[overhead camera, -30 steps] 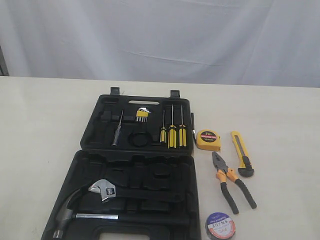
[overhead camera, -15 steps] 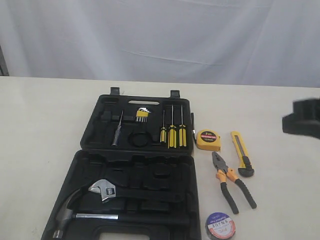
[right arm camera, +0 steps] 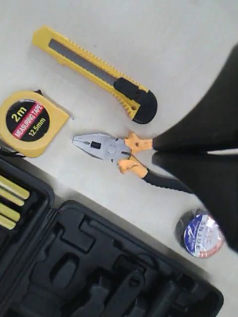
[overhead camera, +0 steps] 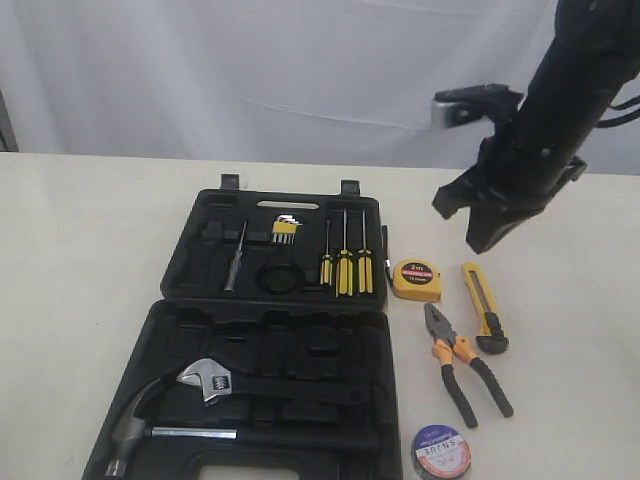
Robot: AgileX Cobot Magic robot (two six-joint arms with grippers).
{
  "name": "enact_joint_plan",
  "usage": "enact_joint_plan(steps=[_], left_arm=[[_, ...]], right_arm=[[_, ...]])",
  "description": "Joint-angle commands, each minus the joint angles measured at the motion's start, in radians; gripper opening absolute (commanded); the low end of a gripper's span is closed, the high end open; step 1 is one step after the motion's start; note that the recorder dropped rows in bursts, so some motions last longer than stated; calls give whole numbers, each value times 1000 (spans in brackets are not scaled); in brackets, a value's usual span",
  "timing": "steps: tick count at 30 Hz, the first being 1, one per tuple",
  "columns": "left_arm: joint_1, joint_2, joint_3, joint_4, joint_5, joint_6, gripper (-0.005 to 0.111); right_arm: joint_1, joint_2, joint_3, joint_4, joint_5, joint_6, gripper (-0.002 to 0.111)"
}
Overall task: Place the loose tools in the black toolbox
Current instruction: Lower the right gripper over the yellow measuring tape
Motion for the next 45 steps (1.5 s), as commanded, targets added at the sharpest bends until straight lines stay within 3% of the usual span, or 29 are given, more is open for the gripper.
enact_joint_plan(steps=[1, 5, 11, 14, 19, 22, 28, 43, 45], left_arm=[[-2, -3, 2, -2, -1, 0, 0], [-2, -3, 2, -2, -1, 0, 0], [-2, -3, 2, -2, -1, 0, 0], [-2, -3, 2, -2, -1, 0, 0], [-2, -3, 2, -2, -1, 0, 0], [-2, -3, 2, -2, -1, 0, 0], [-2, -3, 2, -2, -1, 0, 0], [-2, -3, 2, -2, -1, 0, 0], [-2, -3, 2, -2, -1, 0, 0]], right_arm=[[22, 72, -7, -9, -45, -172, -1], [45, 116, -7, -3, -134, -419, -1], [59, 174, -7, 40, -297, -496, -1], [79, 168, -13, -44, -301, -712, -1], [79, 164, -30, -119, -282, -680, 1], [79, 164, -30, -121, -280, -680, 13], [79, 164, -30, -121, -300, -682, 56], [77, 245, -30, -134, -303, -628, 59], [77, 263, -30, -139, -312, -625, 70]])
